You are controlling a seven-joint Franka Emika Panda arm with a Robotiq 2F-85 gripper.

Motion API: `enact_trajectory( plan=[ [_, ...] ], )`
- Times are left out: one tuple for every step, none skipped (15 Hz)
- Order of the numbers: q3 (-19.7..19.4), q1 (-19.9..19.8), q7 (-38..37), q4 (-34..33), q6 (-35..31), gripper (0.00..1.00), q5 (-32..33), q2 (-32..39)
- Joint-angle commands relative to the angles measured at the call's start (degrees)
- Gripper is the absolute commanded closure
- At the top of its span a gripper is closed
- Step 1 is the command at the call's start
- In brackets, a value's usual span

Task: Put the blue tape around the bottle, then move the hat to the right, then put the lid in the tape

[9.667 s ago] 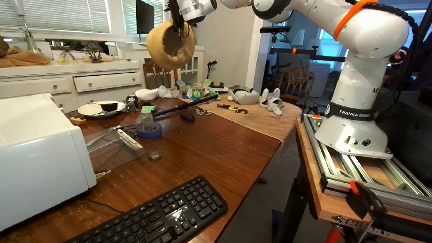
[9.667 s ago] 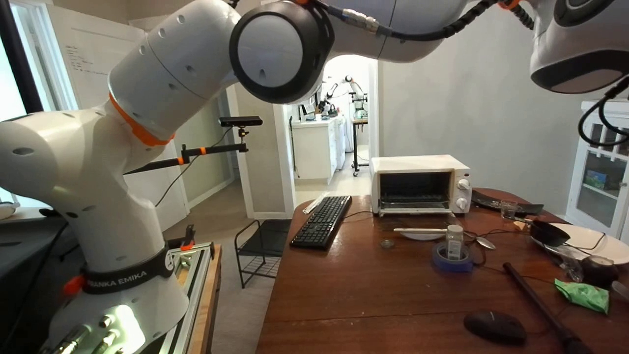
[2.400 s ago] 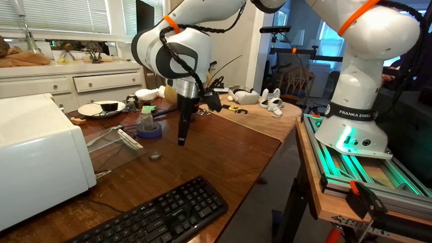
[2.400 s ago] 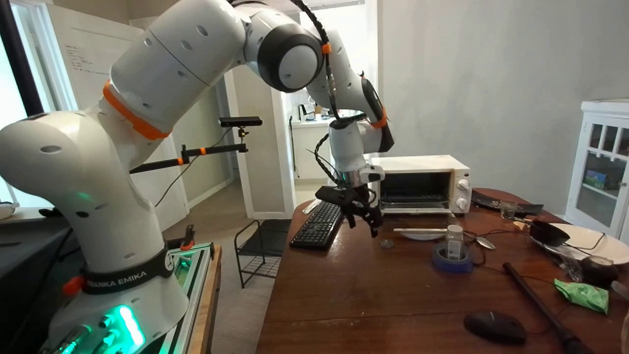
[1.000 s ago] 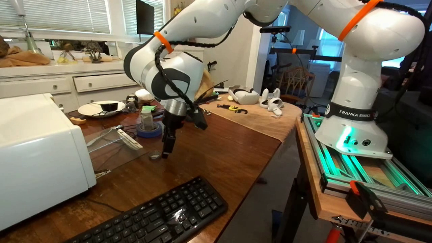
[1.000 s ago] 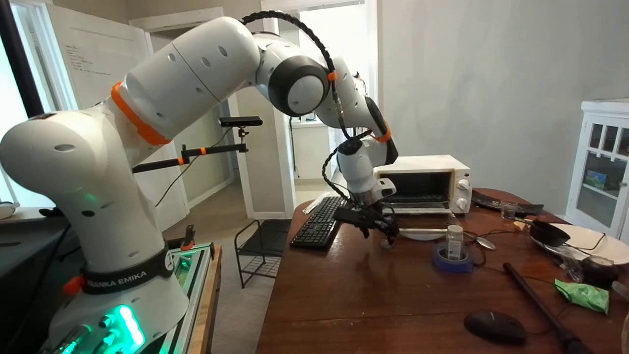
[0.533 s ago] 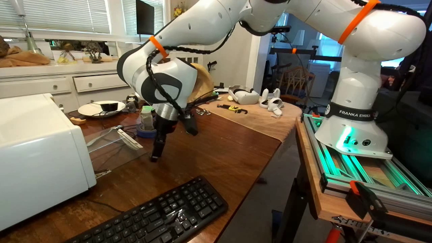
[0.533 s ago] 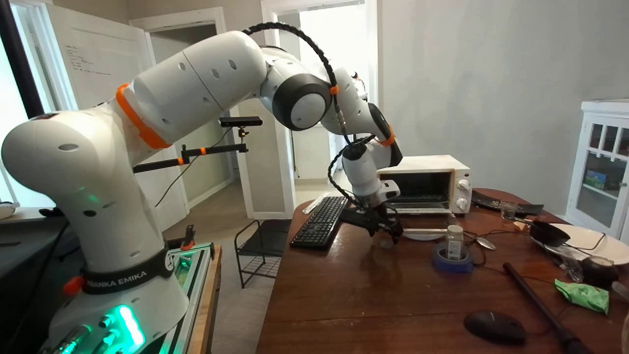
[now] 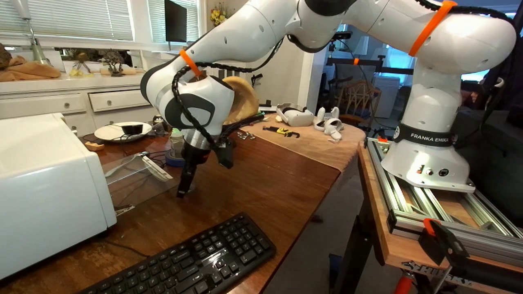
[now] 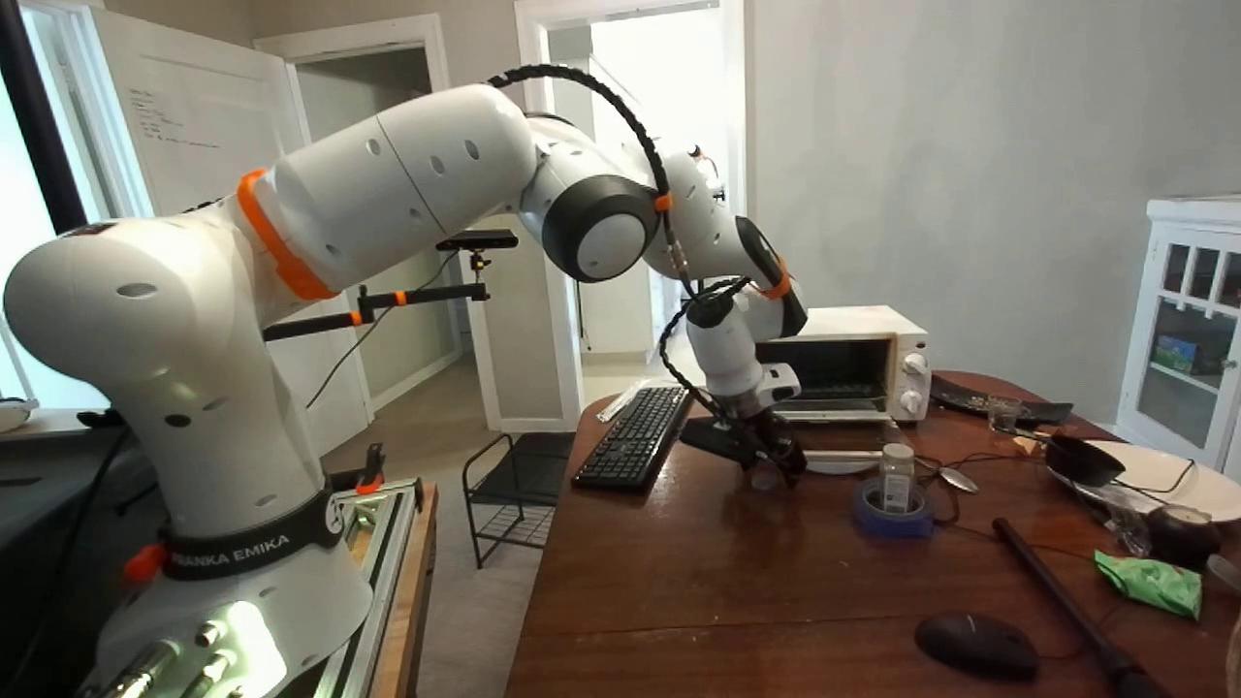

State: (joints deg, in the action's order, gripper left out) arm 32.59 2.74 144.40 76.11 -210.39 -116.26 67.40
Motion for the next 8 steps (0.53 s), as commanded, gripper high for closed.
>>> enact_trajectory(
  plan=[
    [0.09,0.72,0.53,-3.21,-2.33,0.32,0.00,2.11],
    [0.31,0.73,0.37,-3.18,-3.13,0.36,-0.40,1.86],
    [0.37,0.82,0.02,-2.88,-4.52,0.24,-0.83,1.42],
    [0.04,1.16,-0.61,-2.57,-5.70,0.24,-0.87,0.87],
    [-0.13,1.28,-1.04,-2.26,-6.66,0.21,-0.78,0.52],
    [-0.16,1.20,-1.18,-2.15,-7.64,0.36,-0.77,0.44],
    [-0.16,1.20,-1.22,-2.38,-8.75,0.45,-0.77,0.66],
    [-0.25,1.22,-1.38,-2.40,-9.85,0.44,-0.78,0.74]
  ],
)
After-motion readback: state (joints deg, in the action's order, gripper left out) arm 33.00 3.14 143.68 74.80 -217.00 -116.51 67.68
